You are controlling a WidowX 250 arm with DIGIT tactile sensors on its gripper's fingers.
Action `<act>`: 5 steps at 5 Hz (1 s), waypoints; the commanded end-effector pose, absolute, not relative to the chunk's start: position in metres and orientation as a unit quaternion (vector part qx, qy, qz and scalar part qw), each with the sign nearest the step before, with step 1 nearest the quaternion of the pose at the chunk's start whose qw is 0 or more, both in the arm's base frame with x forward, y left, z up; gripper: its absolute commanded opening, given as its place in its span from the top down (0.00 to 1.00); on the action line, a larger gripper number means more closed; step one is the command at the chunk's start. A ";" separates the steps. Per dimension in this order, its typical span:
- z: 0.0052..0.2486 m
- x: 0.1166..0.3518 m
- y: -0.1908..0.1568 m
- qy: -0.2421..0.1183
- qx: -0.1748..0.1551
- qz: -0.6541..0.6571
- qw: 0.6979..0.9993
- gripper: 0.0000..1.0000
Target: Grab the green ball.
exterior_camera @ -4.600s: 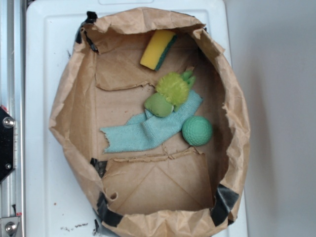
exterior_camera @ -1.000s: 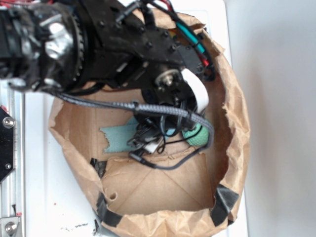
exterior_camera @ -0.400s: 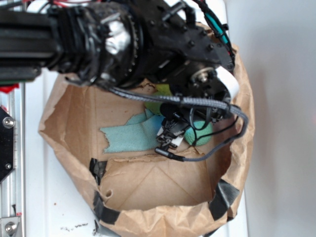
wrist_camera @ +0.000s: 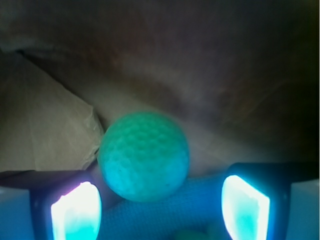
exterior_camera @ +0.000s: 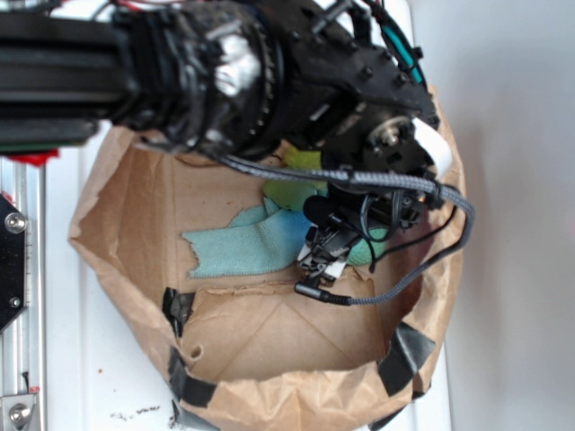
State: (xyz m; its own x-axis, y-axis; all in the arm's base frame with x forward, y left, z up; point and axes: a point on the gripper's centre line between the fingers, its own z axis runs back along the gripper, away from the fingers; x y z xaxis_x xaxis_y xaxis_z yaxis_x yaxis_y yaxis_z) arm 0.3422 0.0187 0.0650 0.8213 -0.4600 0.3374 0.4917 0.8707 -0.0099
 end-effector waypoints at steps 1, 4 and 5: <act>0.092 0.354 0.010 -0.203 -0.086 -0.248 0.943 0.00; 0.059 0.377 -0.005 -0.192 -0.063 -0.248 0.948 0.26; 0.057 0.377 -0.005 -0.194 -0.050 -0.245 0.949 1.00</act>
